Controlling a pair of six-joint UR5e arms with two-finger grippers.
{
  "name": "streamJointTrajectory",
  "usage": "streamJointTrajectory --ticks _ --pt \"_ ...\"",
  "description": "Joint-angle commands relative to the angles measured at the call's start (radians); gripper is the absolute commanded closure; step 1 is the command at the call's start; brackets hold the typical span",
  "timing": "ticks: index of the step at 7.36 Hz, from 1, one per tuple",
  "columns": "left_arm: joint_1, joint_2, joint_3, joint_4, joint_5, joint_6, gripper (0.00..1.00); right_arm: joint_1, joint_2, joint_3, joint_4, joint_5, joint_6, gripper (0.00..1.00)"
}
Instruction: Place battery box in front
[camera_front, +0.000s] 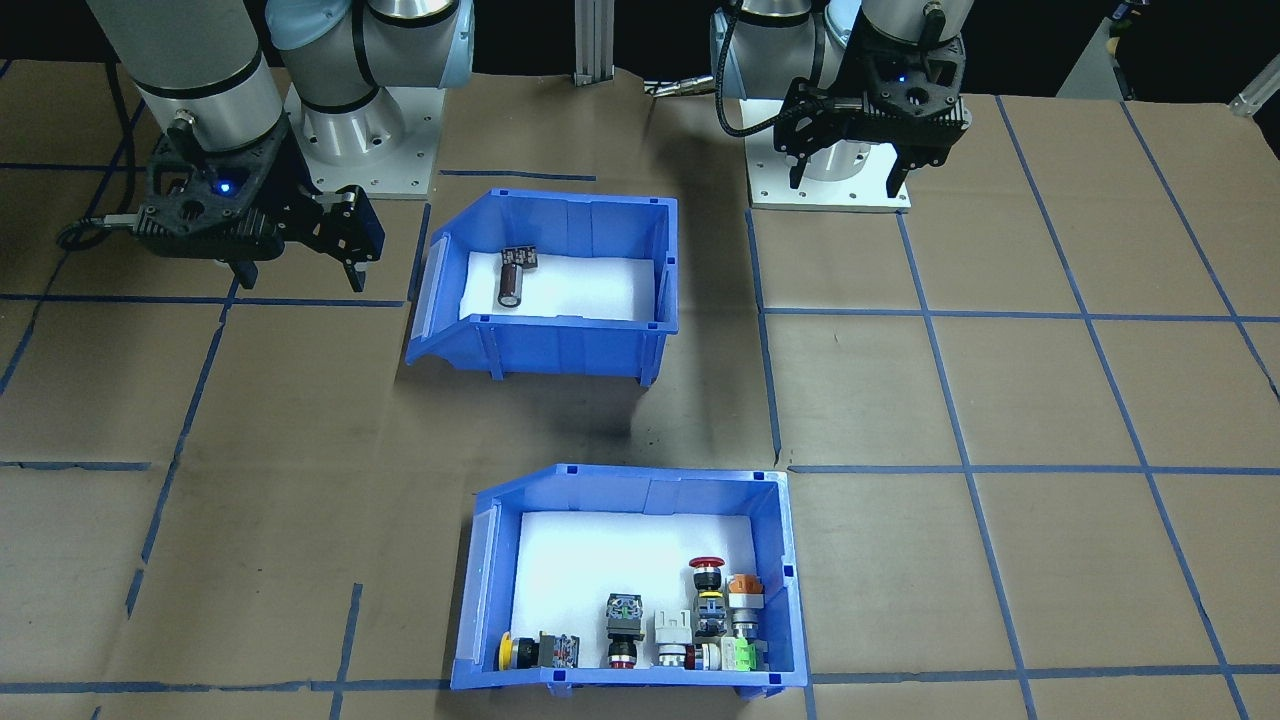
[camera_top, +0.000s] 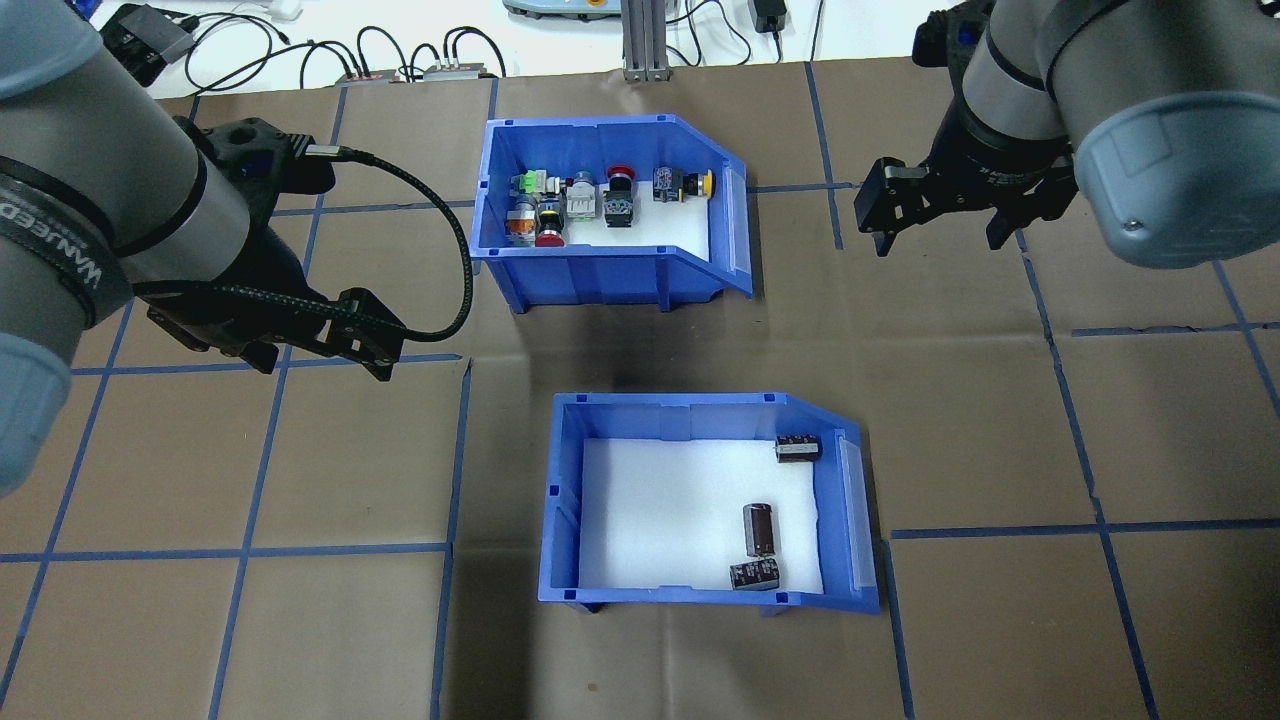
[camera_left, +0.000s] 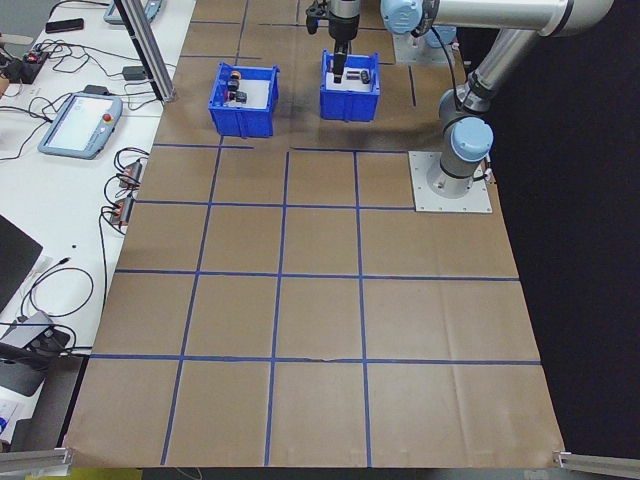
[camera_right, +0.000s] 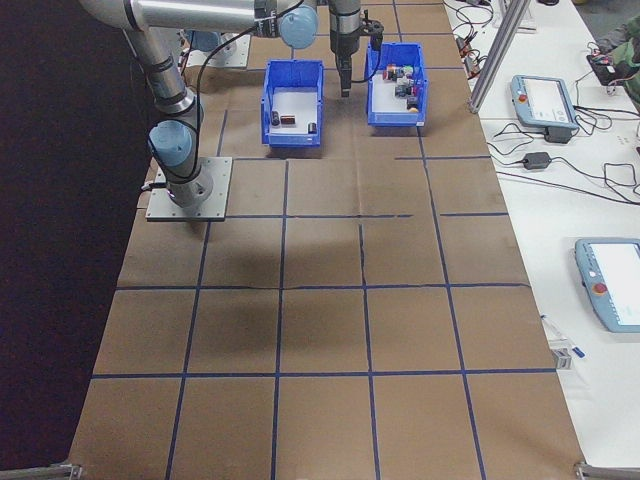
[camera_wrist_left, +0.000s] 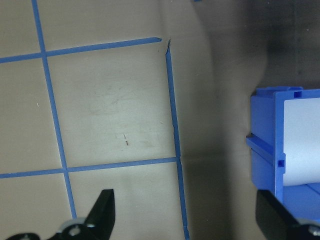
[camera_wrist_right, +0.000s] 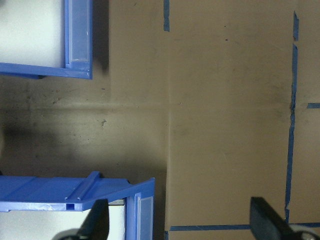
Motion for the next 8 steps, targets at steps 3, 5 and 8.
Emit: streamJointTrajectory --ticks 3,5,8 --pt "0.000 -0.001 0.000 0.015 0.002 -0.003 0.00 0.001 -0.002 0.001 -0.001 -0.001 -0.011 0.00" --pt "0.000 -0.001 0.000 0.017 0.007 -0.008 0.00 0.001 -0.001 -0.003 0.006 -0.006 -0.013 0.00" --pt "0.002 -0.013 -0.017 0.031 0.007 -0.058 0.00 0.007 0.011 -0.009 0.002 -0.014 -0.121 0.00"
